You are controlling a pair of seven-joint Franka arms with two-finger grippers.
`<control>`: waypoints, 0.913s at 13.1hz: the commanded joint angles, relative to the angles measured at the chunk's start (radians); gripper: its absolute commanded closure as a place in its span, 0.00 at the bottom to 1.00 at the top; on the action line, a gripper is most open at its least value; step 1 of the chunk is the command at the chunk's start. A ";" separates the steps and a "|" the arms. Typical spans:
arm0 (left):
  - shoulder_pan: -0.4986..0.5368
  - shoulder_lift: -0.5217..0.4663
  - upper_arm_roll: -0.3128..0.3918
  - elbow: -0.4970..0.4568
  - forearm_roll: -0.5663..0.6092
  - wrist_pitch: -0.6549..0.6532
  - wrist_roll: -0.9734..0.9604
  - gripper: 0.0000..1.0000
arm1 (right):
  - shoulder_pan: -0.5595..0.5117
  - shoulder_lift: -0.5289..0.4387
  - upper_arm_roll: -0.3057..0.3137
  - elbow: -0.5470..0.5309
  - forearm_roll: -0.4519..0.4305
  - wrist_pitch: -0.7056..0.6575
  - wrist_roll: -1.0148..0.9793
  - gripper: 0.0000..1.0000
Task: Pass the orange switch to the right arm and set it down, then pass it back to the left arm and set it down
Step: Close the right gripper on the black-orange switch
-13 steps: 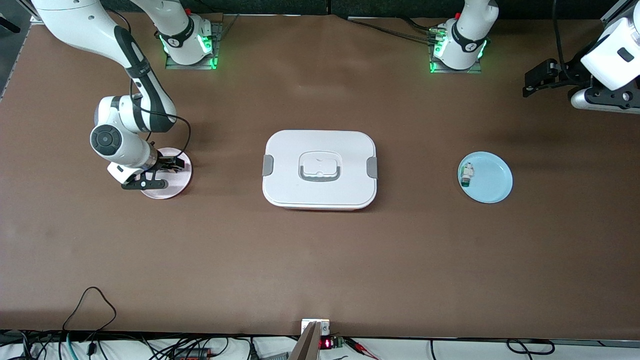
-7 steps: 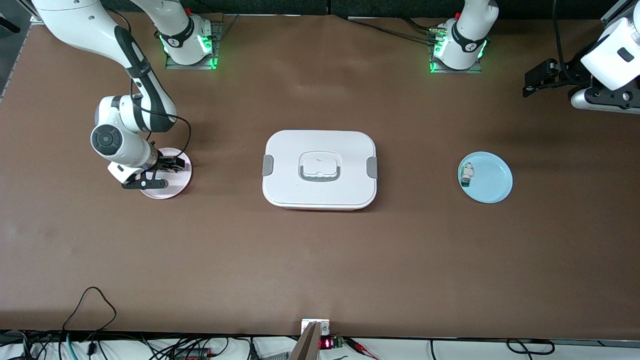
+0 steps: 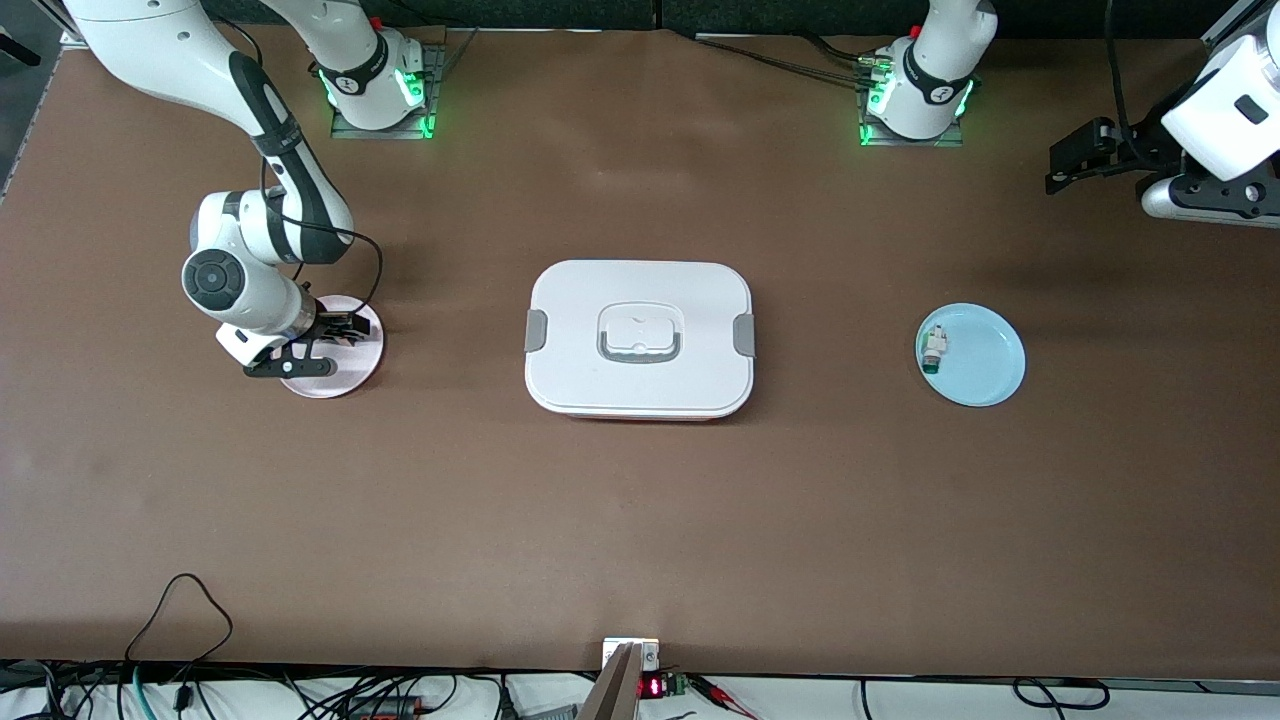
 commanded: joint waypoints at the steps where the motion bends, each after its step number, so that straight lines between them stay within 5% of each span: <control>1: 0.000 -0.012 -0.002 -0.003 0.017 -0.011 0.007 0.00 | -0.010 -0.008 0.005 -0.015 -0.011 0.015 0.014 0.00; 5: 0.000 -0.010 -0.002 -0.003 0.015 -0.011 0.007 0.00 | -0.010 -0.006 0.006 -0.016 -0.011 0.018 0.013 0.02; 9: 0.000 -0.010 -0.002 -0.003 0.015 -0.011 0.007 0.00 | -0.026 -0.017 0.006 -0.016 -0.012 0.016 -0.010 0.39; 12: 0.000 -0.010 -0.002 -0.003 0.015 -0.011 0.007 0.00 | -0.028 -0.035 0.008 -0.015 -0.011 0.004 -0.093 0.55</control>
